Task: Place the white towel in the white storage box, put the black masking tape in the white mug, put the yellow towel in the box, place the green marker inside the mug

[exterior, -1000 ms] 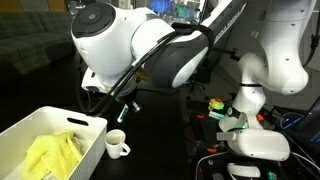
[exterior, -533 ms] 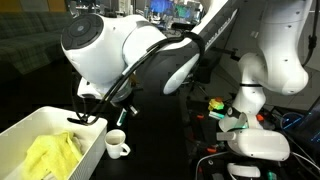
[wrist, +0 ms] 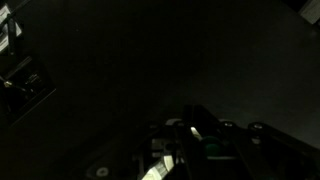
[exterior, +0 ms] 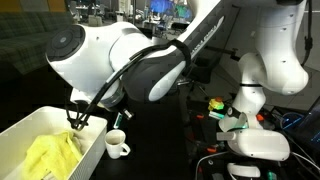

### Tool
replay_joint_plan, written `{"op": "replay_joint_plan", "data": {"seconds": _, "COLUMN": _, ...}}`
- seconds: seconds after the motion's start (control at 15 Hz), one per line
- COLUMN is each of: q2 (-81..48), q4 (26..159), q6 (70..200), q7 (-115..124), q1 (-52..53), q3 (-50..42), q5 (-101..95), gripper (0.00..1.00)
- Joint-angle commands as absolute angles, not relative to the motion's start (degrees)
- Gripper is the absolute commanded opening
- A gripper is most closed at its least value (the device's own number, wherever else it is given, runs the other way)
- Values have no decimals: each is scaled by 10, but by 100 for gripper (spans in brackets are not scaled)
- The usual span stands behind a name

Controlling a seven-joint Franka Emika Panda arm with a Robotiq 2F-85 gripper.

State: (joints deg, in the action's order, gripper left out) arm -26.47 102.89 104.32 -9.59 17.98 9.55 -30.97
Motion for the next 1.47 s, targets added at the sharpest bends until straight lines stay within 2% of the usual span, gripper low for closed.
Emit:
{"op": "replay_joint_plan", "data": {"seconds": 0.0, "q2": -294, "q4": 984, "q6": 1014, "q7": -106, "q1": 184, "q3": 93, "q5": -320, "gripper": 11}}
{"op": "replay_joint_plan", "data": {"seconds": 1.4, "q2": -368, "q4": 900, "q6": 979, "q7": -124, "q1": 180, "q3": 78, "q5": -310, "gripper": 13}}
